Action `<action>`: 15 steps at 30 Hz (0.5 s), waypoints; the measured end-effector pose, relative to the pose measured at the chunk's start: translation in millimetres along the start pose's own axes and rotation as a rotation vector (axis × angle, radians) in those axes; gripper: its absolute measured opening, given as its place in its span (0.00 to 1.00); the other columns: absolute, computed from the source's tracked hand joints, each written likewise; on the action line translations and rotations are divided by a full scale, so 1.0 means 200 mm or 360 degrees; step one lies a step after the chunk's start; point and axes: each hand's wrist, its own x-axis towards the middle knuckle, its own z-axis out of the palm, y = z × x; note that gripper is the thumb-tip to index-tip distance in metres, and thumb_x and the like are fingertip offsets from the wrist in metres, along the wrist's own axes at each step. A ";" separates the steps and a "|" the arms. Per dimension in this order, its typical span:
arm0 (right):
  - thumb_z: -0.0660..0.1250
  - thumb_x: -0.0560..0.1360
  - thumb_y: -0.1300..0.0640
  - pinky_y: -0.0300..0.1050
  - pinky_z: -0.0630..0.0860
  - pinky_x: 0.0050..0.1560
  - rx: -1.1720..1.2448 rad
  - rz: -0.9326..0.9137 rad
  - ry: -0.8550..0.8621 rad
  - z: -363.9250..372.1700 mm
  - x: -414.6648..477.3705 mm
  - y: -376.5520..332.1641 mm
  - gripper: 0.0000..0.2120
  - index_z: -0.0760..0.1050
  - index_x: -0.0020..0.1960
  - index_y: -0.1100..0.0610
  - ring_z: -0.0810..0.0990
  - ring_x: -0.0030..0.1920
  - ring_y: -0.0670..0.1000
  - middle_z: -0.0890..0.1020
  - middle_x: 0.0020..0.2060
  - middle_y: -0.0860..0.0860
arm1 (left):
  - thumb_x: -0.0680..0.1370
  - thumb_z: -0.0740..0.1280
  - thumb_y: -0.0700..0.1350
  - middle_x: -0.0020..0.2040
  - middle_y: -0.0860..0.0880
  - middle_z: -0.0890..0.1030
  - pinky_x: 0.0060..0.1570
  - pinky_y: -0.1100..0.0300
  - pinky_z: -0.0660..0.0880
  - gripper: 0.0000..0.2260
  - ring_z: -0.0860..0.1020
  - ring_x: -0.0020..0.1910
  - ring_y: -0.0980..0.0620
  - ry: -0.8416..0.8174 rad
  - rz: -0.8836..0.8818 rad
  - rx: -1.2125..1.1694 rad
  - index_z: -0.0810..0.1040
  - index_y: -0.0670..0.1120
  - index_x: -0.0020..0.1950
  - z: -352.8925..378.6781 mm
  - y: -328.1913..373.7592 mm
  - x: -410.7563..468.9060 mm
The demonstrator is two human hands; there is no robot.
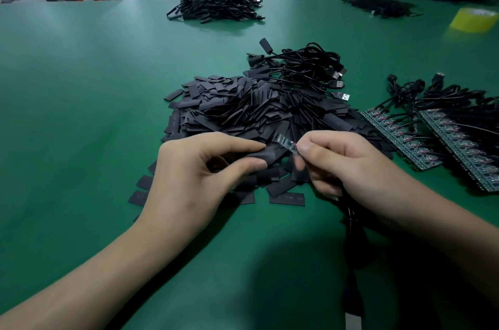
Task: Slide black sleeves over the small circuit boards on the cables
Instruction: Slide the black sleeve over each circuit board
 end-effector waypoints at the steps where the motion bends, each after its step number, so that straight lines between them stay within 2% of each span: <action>1: 0.61 0.83 0.49 0.45 0.57 0.29 -0.0081 -0.0004 -0.0030 0.00 0.00 0.00 0.17 0.75 0.38 0.54 0.60 0.28 0.52 0.64 0.26 0.53 | 0.70 0.78 0.48 0.40 0.59 0.86 0.42 0.59 0.79 0.08 0.83 0.37 0.55 -0.0001 -0.0028 -0.0039 0.88 0.53 0.48 0.00 -0.01 0.00; 3: 0.61 0.80 0.45 0.47 0.57 0.30 -0.0230 -0.0014 -0.0064 -0.01 -0.01 -0.01 0.16 0.74 0.39 0.54 0.61 0.28 0.53 0.66 0.25 0.52 | 0.70 0.78 0.49 0.40 0.58 0.86 0.42 0.58 0.80 0.07 0.84 0.38 0.55 -0.0013 -0.0060 -0.0087 0.88 0.54 0.48 0.00 -0.01 0.00; 6: 0.60 0.79 0.44 0.41 0.61 0.29 -0.0399 -0.0054 -0.0047 -0.01 -0.01 -0.03 0.16 0.74 0.40 0.53 0.63 0.27 0.48 0.68 0.25 0.47 | 0.70 0.77 0.50 0.39 0.59 0.86 0.41 0.59 0.80 0.07 0.83 0.37 0.56 -0.0021 -0.0087 -0.0096 0.88 0.55 0.47 0.01 -0.01 0.00; 9: 0.60 0.79 0.44 0.45 0.62 0.31 -0.0424 -0.0063 -0.0017 -0.01 -0.01 -0.03 0.16 0.74 0.39 0.54 0.64 0.28 0.49 0.69 0.25 0.47 | 0.70 0.76 0.53 0.38 0.60 0.86 0.39 0.62 0.80 0.06 0.83 0.35 0.58 -0.0018 -0.0114 -0.0133 0.87 0.57 0.46 0.01 -0.01 0.00; 15: 0.61 0.79 0.44 0.49 0.60 0.31 -0.0417 -0.0046 -0.0053 -0.01 -0.02 -0.03 0.16 0.73 0.39 0.55 0.63 0.28 0.49 0.67 0.25 0.46 | 0.70 0.75 0.54 0.37 0.58 0.86 0.37 0.56 0.80 0.06 0.83 0.35 0.53 -0.0033 -0.0130 -0.0137 0.87 0.58 0.46 0.00 -0.02 0.00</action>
